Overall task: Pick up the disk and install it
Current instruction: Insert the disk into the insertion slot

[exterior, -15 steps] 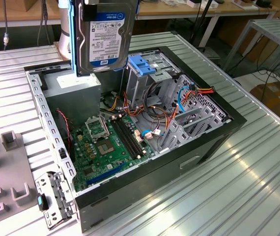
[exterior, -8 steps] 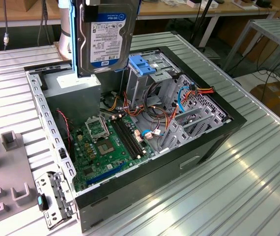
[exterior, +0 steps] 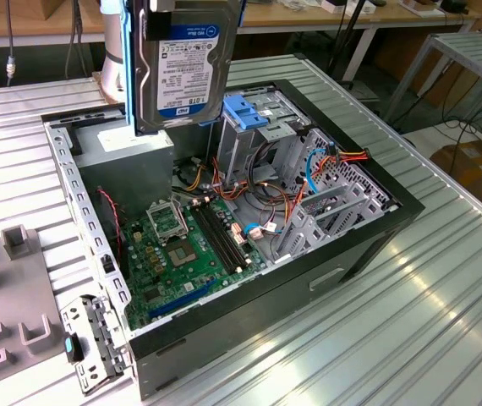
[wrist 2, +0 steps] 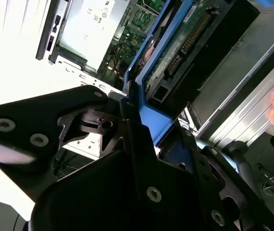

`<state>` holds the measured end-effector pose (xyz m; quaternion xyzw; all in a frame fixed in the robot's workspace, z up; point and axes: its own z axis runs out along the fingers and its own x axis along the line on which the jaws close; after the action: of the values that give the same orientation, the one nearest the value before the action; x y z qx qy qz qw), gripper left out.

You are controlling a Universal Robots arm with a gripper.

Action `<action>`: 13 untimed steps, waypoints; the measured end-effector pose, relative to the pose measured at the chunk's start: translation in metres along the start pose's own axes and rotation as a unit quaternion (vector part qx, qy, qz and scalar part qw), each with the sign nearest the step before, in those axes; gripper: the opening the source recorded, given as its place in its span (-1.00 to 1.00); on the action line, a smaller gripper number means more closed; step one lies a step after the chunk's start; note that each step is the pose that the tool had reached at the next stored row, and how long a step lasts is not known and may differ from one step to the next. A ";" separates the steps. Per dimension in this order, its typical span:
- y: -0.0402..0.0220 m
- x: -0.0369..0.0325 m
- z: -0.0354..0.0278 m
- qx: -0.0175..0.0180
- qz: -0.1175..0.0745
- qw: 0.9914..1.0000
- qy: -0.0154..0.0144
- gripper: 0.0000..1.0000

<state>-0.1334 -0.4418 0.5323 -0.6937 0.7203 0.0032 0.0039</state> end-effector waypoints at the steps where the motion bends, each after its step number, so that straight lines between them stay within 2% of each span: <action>1: 0.0000 0.0006 0.0000 0.000 0.000 1.000 0.000 -0.25; 13: -0.0005 0.0054 -0.0001 0.000 0.000 1.000 0.000 -0.25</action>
<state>-0.1331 -0.4473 0.5323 -0.6936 0.7203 0.0032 0.0039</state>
